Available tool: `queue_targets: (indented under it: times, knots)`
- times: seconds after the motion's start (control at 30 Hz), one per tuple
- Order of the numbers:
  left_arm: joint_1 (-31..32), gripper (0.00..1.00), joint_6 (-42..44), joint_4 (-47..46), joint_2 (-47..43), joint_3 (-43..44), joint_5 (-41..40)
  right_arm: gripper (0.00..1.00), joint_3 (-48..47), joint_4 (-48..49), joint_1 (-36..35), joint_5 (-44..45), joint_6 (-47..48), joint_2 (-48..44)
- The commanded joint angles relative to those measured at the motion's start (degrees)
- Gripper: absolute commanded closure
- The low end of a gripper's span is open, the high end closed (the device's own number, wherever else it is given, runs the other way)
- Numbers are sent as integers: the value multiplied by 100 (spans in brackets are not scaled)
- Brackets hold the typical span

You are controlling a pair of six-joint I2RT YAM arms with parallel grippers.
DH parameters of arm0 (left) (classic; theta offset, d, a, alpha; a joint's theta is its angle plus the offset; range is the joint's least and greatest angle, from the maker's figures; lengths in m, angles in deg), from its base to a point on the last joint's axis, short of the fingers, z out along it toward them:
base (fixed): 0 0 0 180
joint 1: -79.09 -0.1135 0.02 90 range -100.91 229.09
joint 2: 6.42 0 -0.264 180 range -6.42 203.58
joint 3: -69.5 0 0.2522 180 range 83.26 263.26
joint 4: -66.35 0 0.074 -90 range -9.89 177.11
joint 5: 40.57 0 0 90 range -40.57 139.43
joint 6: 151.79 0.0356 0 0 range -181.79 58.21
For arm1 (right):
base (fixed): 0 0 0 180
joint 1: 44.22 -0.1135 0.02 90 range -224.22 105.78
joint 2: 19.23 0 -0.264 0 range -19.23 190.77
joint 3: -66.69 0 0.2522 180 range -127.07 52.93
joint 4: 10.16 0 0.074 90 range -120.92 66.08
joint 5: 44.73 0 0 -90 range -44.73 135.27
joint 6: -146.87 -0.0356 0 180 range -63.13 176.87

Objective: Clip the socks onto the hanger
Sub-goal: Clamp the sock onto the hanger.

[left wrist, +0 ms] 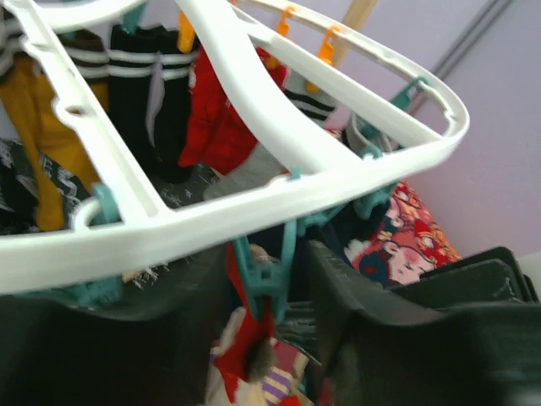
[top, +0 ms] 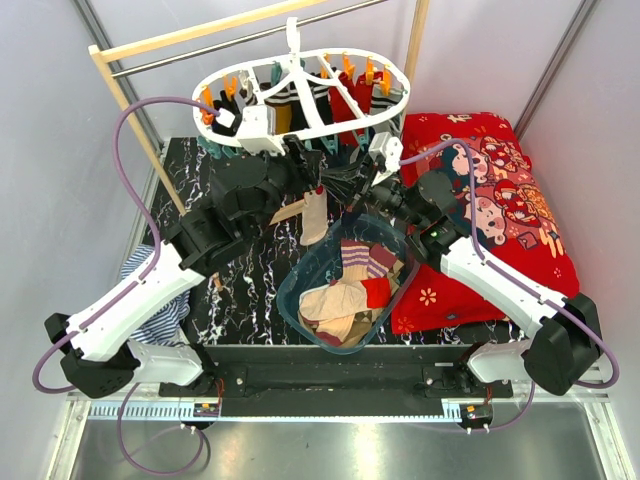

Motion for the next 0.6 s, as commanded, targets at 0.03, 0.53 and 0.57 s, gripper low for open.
queue_targets:
  times: [0.03,0.53,0.57]
  knots:
    - [29,34,-18,-101,-185,-84,222,99,-260,457,41,62,-64,-115]
    - [29,1,-115,-75,-1274,-426,494,93,-242,325,49,370,-38,-123]
    - [29,1,-124,-40,-1310,-435,476,92,-242,317,41,405,-12,-115]
